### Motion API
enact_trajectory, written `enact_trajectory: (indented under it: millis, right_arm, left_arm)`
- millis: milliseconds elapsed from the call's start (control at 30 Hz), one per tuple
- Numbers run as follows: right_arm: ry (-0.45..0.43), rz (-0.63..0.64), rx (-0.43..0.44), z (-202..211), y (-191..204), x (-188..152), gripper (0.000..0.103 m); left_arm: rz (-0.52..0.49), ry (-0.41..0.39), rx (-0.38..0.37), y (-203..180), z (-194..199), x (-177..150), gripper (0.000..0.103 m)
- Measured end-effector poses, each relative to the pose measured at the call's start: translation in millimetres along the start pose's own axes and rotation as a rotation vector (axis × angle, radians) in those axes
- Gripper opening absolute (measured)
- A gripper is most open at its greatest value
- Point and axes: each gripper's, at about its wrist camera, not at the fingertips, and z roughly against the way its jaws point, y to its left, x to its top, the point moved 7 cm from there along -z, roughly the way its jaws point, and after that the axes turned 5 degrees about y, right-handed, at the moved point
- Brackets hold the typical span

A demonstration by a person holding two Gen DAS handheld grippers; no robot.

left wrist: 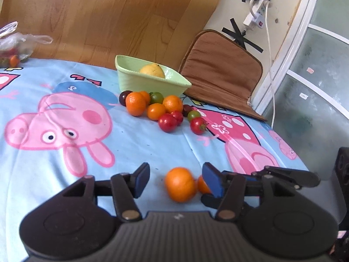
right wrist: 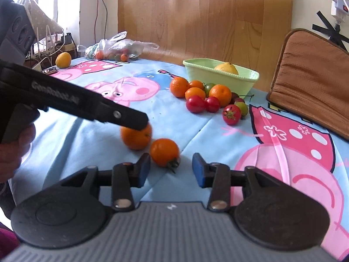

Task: Organize fruits
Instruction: 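Grasp a mandarin with the left gripper while the right gripper grasps an orange cherry tomato, then carry both fruits into the green bowl and open both grippers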

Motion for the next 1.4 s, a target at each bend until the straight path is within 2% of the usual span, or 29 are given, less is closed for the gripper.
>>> enact_trajectory:
  millis: [167, 233, 267, 467, 600, 700, 800, 867, 900, 933, 1033, 1200, 1267, 1400]
  right_arm:
    - [-0.004, 0.005, 0.010, 0.1, 0.9, 0.1, 0.047]
    - [-0.007, 0.012, 0.018, 1.1, 2.3, 0.2, 0.042]
    - [-0.009, 0.016, 0.027, 1.3, 3.0, 0.2, 0.031]
    - [-0.014, -0.018, 0.047, -3.1, -3.0, 4.2, 0.031]
    - [-0.010, -0.049, 0.079, -5.9, -6.9, 6.4, 0.032]
    - [-0.009, -0.051, 0.089, -6.6, -8.0, 7.4, 0.032]
    - [-0.009, -0.046, 0.089, -6.4, -7.8, 7.6, 0.032]
    - [-0.009, -0.037, 0.083, -6.4, -7.2, 7.7, 0.032]
    - [-0.010, -0.029, 0.078, -6.5, -6.5, 7.7, 0.032]
    - [-0.010, -0.022, 0.072, -6.0, -5.1, 7.6, 0.032]
    - [-0.016, -0.024, 0.077, -5.1, -6.0, 8.2, 0.031]
    - [-0.058, -0.053, 0.086, -8.3, -13.4, 29.1, 0.031]
    - [-0.097, -0.038, 0.063, -12.3, -14.7, 47.4, 0.031]
    - [-0.148, -0.099, 0.022, -38.4, -50.8, 90.5, 0.031]
  left_arm:
    - [-0.037, 0.031, 0.012, -6.3, -11.5, -3.6, 0.051]
    - [-0.044, 0.046, 0.022, -5.1, -15.3, -6.2, 0.036]
    - [-0.043, 0.050, 0.022, -3.8, -15.9, -7.1, 0.036]
    - [-0.025, 0.037, -0.004, 2.4, -12.4, -9.8, 0.037]
    - [-0.030, 0.022, 0.004, 0.9, -8.7, -11.5, 0.054]
    - [-0.072, 0.017, 0.047, -2.4, -6.2, -14.4, 0.057]
    - [-0.092, 0.004, 0.067, -3.6, -3.3, -18.6, 0.055]
    - [-0.099, -0.005, 0.081, -2.5, -2.5, -19.6, 0.048]
    - [-0.102, -0.006, 0.082, -2.6, -2.8, -20.0, 0.040]
    - [-0.098, -0.002, 0.065, -3.1, -3.1, -20.2, 0.037]
    - [-0.089, 0.003, 0.052, -2.5, -4.1, -16.4, 0.037]
    - [-0.103, -0.028, 0.007, -5.6, -10.2, 22.3, 0.037]
    - [-0.122, -0.064, 0.020, -5.3, -18.7, 47.3, 0.037]
    - [-0.116, -0.102, 0.037, 2.5, -48.8, 104.5, 0.037]
